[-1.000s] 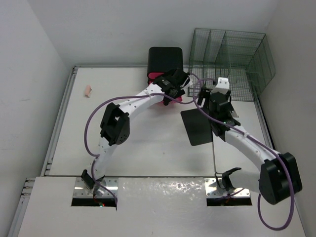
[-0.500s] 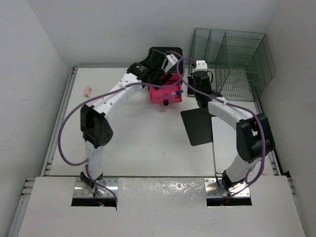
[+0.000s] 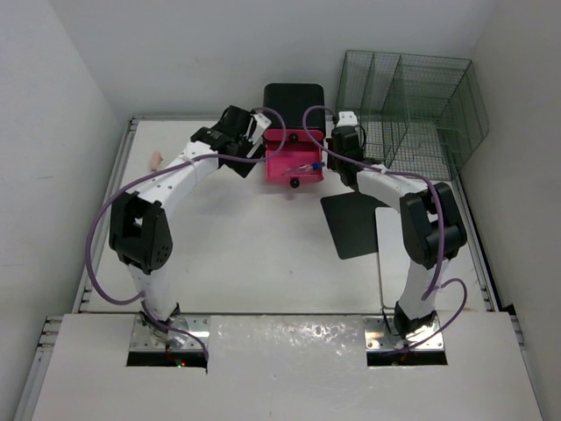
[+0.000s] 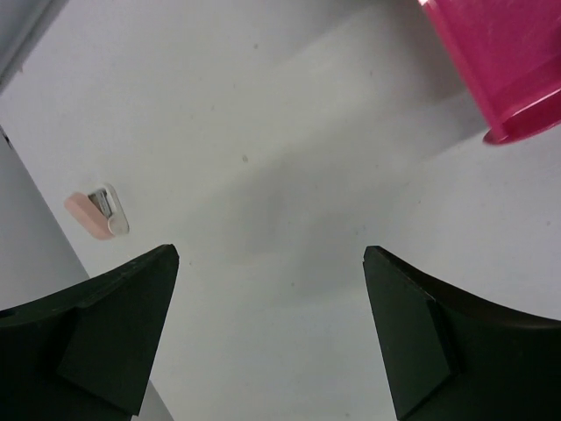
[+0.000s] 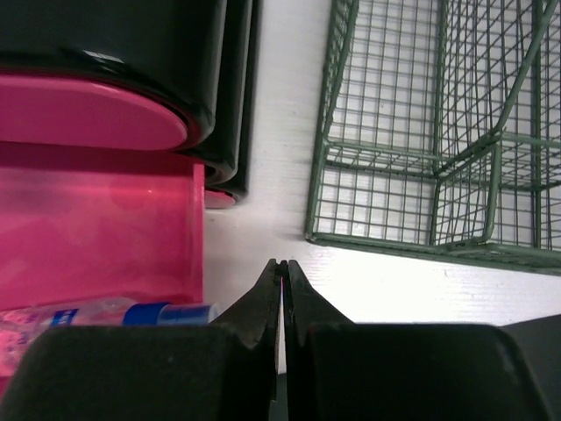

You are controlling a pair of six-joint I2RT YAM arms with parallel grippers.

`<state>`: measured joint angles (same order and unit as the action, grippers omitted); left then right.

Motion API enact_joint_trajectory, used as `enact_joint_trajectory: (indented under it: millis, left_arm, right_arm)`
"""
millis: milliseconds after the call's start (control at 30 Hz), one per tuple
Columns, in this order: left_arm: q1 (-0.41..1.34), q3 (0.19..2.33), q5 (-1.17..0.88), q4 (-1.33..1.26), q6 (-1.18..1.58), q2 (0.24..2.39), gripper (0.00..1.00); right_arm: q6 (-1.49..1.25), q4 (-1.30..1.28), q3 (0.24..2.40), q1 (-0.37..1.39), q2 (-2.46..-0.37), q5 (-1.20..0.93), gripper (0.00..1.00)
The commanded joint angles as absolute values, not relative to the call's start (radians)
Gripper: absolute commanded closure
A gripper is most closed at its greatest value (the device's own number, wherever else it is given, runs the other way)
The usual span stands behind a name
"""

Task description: Organize the desk

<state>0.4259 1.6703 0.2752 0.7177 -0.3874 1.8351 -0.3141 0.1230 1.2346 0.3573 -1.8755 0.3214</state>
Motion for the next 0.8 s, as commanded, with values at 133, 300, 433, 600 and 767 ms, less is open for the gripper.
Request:
enact_joint_trajectory:
  millis: [133, 300, 433, 600, 767]
  left_arm:
    - [0.353, 1.574, 0.247, 0.598, -0.361, 1.710, 0.14]
    - [0.321, 1.574, 0.232, 0.597, -0.356, 1.713, 0.14]
    - [0.313, 1.574, 0.227, 0.594, -0.357, 1.710, 0.14]
    - [0.304, 1.575, 0.222, 0.597, -0.362, 1.701, 0.14]
    - [0.296, 1.566, 0.209, 0.597, -0.364, 1.692, 0.14]
  right_arm:
    - [-0.319, 0.152, 1.272, 0.360, -1.911, 0.296, 1.00]
    - [-0.341, 0.166, 1.244, 0.373, -1.899, 0.291, 1.00]
    - [-0.351, 0.157, 1.238, 0.385, -1.890, 0.285, 1.00]
    - [-0.351, 0.117, 1.233, 0.413, -1.862, 0.313, 1.00]
    - [-0.328, 0.118, 1.209, 0.422, -1.827, 0.382, 1.00]
